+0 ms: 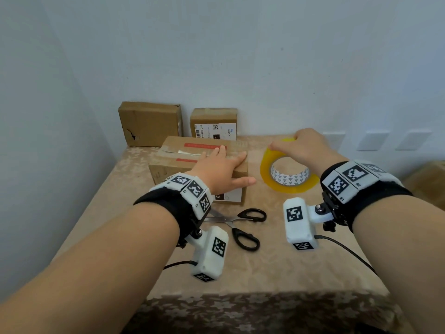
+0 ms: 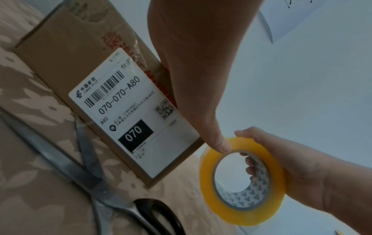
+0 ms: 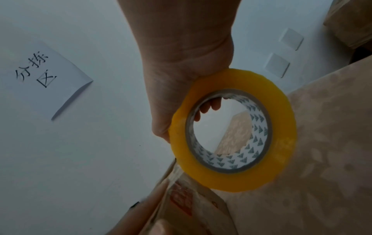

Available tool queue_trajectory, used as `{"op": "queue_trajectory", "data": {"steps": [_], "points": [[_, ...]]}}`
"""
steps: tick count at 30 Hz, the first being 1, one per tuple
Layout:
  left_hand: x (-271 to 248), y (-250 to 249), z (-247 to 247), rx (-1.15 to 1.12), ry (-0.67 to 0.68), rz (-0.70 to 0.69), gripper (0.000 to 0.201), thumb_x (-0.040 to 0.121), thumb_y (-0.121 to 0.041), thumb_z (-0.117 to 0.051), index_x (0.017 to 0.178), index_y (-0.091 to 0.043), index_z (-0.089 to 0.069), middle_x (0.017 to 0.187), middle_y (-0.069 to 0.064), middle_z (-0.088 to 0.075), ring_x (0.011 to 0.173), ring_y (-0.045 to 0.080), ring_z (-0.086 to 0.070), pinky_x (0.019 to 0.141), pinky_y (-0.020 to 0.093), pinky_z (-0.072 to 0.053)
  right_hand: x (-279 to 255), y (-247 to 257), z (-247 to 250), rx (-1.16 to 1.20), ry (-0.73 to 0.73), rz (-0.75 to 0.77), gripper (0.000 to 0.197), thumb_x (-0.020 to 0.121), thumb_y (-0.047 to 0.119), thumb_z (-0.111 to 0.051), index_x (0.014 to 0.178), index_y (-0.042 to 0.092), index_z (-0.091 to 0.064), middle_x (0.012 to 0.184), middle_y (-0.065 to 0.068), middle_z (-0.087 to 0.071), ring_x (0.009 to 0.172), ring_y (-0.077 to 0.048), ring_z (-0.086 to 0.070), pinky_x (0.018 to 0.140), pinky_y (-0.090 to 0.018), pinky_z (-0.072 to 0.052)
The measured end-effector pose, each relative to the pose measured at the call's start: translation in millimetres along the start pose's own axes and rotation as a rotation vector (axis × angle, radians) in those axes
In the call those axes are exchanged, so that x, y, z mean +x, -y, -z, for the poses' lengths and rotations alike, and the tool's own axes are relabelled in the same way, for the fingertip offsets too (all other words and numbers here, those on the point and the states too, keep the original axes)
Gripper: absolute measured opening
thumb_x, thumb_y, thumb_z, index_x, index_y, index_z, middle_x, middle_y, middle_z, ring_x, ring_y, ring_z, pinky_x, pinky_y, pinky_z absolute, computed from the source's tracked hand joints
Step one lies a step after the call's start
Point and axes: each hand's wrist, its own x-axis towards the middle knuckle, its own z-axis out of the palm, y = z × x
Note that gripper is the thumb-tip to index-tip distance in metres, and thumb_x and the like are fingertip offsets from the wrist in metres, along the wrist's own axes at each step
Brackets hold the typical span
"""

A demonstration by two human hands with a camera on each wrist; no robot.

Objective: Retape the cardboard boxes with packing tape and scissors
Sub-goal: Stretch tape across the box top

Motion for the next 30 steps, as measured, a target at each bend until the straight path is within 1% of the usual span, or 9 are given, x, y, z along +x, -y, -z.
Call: {"op": "queue_trajectory", "data": {"steps": [3, 6, 9, 17, 20, 22, 24, 27, 30], "points": [[-4.1, 2.4, 0.9, -0.004, 0.005, -0.012, 0.086, 0.082, -0.077, -0.026, 0.151, -0.033, -0.002, 0.158, 0.017, -0.002, 0.147, 0.029, -0.002, 0.118, 0.049, -0.007, -1.5, -0.9, -7.3, -0.162, 0.013, 0.039, 0.038, 0.078, 0.049, -0.065, 0.071, 0.012, -0.06, 0.074, -0.005, -0.06, 0.073, -0.024, -0.057, 0.058, -0.031, -0.041], [-10.4, 10.8, 6.3, -0.047, -0.013, -0.029, 0.087, 0.087, -0.069, -0.034, 0.153, -0.018, -0.009, 0.16, 0.011, -0.003, 0.147, 0.024, -0.005, 0.119, 0.041, -0.009, -12.8, 19.4, -21.6, -0.406, -0.091, 0.331, 0.032, 0.089, 0.028, -0.054, 0.119, 0.021, -0.062, 0.12, -0.004, -0.061, 0.108, -0.026, -0.058, 0.091, -0.04, -0.046], [-17.6, 26.6, 11.5, -0.108, -0.028, -0.041, 0.086, 0.086, -0.066, -0.043, 0.151, -0.016, -0.02, 0.16, 0.006, -0.01, 0.146, 0.02, -0.013, 0.117, 0.037, -0.016, -21.9, 46.0, -45.7, -0.45, 0.143, 0.609, 0.048, 0.092, 0.006, -0.043, 0.132, 0.029, -0.057, 0.128, -0.003, -0.061, 0.113, -0.025, -0.057, 0.096, -0.039, -0.046], [-53.4, 90.5, 16.0, -0.023, -0.056, 0.106, 0.079, 0.088, -0.059, -0.049, 0.149, -0.016, -0.025, 0.158, 0.002, -0.02, 0.141, 0.019, -0.026, 0.112, 0.032, -0.024, -16.0, 35.9, -57.4, -0.344, 0.206, 0.496, 0.047, 0.095, 0.005, -0.038, 0.125, 0.029, -0.064, 0.13, -0.002, -0.062, 0.118, -0.025, -0.055, 0.099, -0.038, -0.045], [-48.7, 89.7, 17.5, 0.011, -0.035, 0.15, 0.089, 0.078, -0.076, -0.041, 0.143, -0.015, -0.034, 0.149, 0.007, -0.036, 0.131, 0.022, -0.041, 0.102, 0.036, -0.037, -25.2, 34.5, -47.1, -0.242, 0.185, 0.51, 0.046, 0.094, 0.005, -0.04, 0.131, 0.025, -0.06, 0.127, -0.004, -0.063, 0.106, -0.021, -0.058, 0.089, -0.031, -0.046], [-38.0, 77.7, 22.4, -0.002, -0.017, 0.165, 0.114, 0.062, -0.091, -0.028, 0.146, -0.015, -0.026, 0.147, 0.009, -0.036, 0.127, 0.025, -0.044, 0.098, 0.041, -0.045, -27.3, 26.6, -34.6, -0.154, 0.051, 0.461, 0.044, 0.094, 0.009, -0.044, 0.135, 0.02, -0.055, 0.129, -0.006, -0.061, 0.114, -0.022, -0.056, 0.093, -0.032, -0.043], [-22.2, 62.6, 29.0, 0.04, -0.01, 0.084, 0.125, 0.055, -0.096, -0.025, 0.152, -0.018, -0.01, 0.157, 0.011, -0.017, 0.14, 0.029, -0.028, 0.11, 0.048, -0.034, -22.0, 11.7, -24.7, -0.143, -0.039, 0.34, 0.04, 0.094, 0.019, -0.049, 0.134, 0.018, -0.054, 0.131, -0.007, -0.058, 0.118, -0.022, -0.053, 0.095, -0.031, -0.04], [2.5, 34.6, 44.7, 0.19, 0.095, -0.14, 0.121, 0.056, -0.091, -0.036, 0.152, -0.028, 0.003, 0.16, 0.006, 0.006, 0.147, 0.025, 0.001, 0.118, 0.05, -0.008, -14.7, -9.4, -20.8, -0.024, 0.049, 0.133, 0.043, 0.093, 0.04, -0.055, 0.126, 0.013, -0.058, 0.128, -0.009, -0.058, 0.109, -0.022, -0.052, 0.087, -0.029, -0.036], [27.3, 19.5, 58.3, 0.179, 0.204, -0.179, 0.113, 0.066, -0.079, -0.055, 0.151, -0.035, 0.005, 0.16, 0.006, 0.01, 0.147, 0.025, 0.005, 0.119, 0.046, -0.003, -7.0, -21.2, -24.6, 0.119, 0.051, 0.074, 0.059, 0.088, 0.047, -0.061, 0.135, 0.012, -0.052, 0.138, -0.007, -0.053, 0.123, -0.023, -0.048, 0.09, -0.027, -0.032]]}}
